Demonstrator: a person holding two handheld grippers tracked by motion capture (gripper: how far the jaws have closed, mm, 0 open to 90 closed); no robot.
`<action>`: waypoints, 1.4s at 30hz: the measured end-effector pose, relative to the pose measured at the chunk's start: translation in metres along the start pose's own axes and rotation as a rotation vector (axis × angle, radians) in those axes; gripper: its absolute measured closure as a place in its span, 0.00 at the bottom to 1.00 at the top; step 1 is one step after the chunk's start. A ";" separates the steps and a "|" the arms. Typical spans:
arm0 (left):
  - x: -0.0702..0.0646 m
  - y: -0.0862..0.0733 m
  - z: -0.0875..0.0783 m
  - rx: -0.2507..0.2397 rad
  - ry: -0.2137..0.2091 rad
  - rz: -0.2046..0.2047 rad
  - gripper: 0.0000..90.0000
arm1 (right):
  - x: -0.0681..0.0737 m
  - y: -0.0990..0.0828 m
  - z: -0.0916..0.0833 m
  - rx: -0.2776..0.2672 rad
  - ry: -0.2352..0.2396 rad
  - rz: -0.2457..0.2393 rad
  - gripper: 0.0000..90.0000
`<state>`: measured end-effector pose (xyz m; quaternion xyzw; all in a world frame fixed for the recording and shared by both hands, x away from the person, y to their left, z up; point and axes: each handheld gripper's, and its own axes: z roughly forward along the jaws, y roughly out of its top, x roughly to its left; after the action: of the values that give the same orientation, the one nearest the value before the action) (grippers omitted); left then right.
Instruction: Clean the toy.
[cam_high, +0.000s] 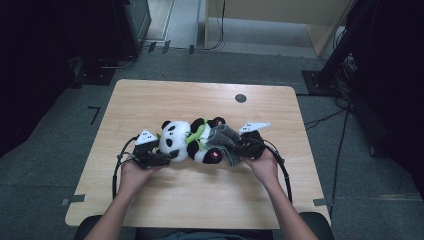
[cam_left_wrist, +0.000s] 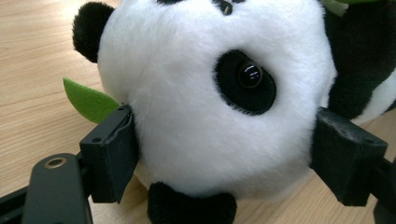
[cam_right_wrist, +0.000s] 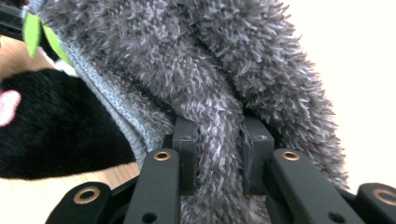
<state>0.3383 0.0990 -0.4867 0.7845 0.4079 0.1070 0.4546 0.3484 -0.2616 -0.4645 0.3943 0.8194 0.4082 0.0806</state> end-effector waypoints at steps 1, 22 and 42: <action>0.000 0.000 0.000 0.000 0.000 0.000 0.19 | 0.000 -0.001 0.000 0.005 -0.003 0.004 0.81; 0.000 0.002 -0.001 0.005 0.003 0.000 0.20 | 0.032 0.051 -0.027 -0.089 0.045 -0.058 0.82; -0.001 0.002 -0.001 0.004 0.003 -0.005 0.20 | 0.071 0.105 0.025 0.003 0.110 -0.162 0.81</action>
<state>0.3381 0.0986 -0.4842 0.7842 0.4108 0.1061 0.4528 0.3725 -0.1592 -0.3905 0.3040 0.8522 0.4203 0.0677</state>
